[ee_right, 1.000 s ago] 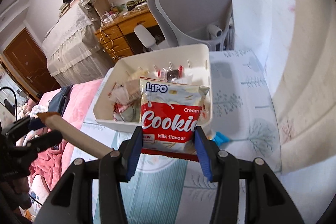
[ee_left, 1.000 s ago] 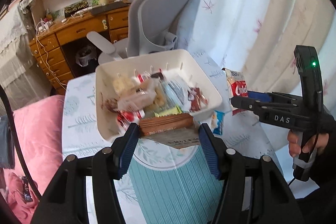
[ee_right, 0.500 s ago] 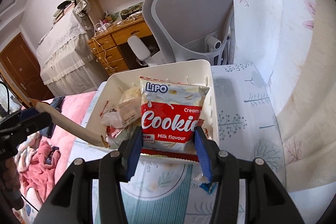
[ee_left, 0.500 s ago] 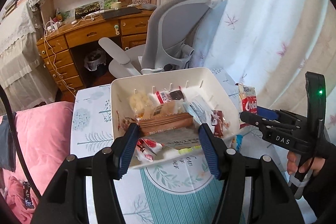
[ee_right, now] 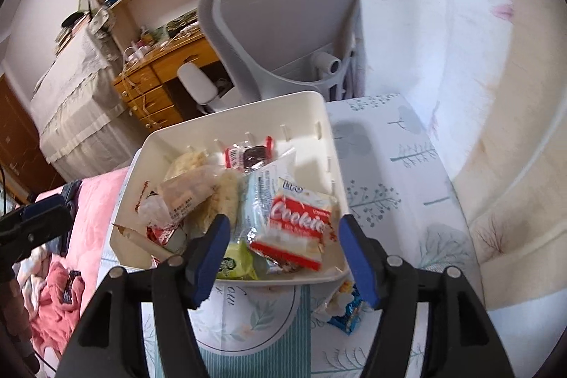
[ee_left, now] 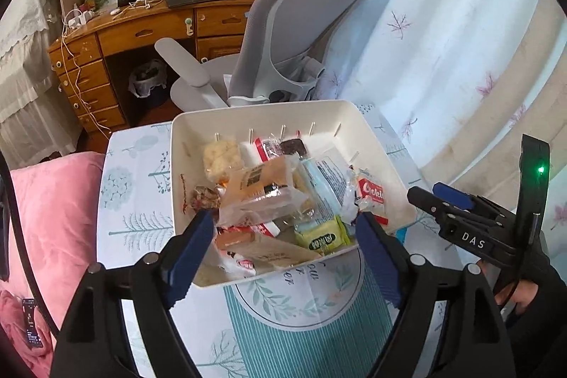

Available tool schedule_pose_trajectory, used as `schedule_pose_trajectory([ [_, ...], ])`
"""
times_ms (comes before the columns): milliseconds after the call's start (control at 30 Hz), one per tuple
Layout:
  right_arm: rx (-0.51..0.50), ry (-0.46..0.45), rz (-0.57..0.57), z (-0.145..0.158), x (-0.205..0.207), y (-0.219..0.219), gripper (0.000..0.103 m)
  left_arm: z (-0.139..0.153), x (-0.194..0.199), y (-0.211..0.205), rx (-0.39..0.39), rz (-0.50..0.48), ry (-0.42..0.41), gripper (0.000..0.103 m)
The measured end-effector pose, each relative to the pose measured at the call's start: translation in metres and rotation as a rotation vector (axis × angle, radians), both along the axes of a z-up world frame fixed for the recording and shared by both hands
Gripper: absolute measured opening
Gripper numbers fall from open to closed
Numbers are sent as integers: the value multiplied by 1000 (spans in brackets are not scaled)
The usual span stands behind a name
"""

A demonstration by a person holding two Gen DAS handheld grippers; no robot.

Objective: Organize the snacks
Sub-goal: 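Carry both packs over the white tray and open both grippers to drop them, then move the right gripper to the blue wrapped snack and grasp it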

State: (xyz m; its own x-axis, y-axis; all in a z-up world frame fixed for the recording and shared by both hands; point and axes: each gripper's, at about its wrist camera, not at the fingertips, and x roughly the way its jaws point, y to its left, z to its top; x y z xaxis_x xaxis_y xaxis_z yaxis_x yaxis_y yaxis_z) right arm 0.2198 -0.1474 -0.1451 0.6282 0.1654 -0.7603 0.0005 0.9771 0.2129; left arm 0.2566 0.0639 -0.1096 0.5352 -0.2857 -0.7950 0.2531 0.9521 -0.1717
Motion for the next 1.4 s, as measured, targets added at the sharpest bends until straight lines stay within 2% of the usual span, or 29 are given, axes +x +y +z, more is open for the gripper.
schedule_pose_trajectory([
  [200, 1, 16, -26, 0, -18, -10, 64, -1, -12, -3, -30, 16, 37, 82],
  [367, 12, 43, -22, -5, -33, -20, 64, -8, -24, -7, -50, 66, 85, 83],
  [600, 45, 94, 9, -23, -39, -37, 64, -34, -46, -22, -72, 163, 187, 83],
  [867, 82, 145, 61, -55, -33, -47, 64, -67, -70, -40, -107, 323, 315, 87],
  [1100, 64, 176, 83, -87, -21, -50, 64, -81, -89, -49, -87, 422, 368, 87],
  [1400, 38, 237, 59, -119, -6, -48, 64, -87, -95, -50, -52, 465, 401, 87],
])
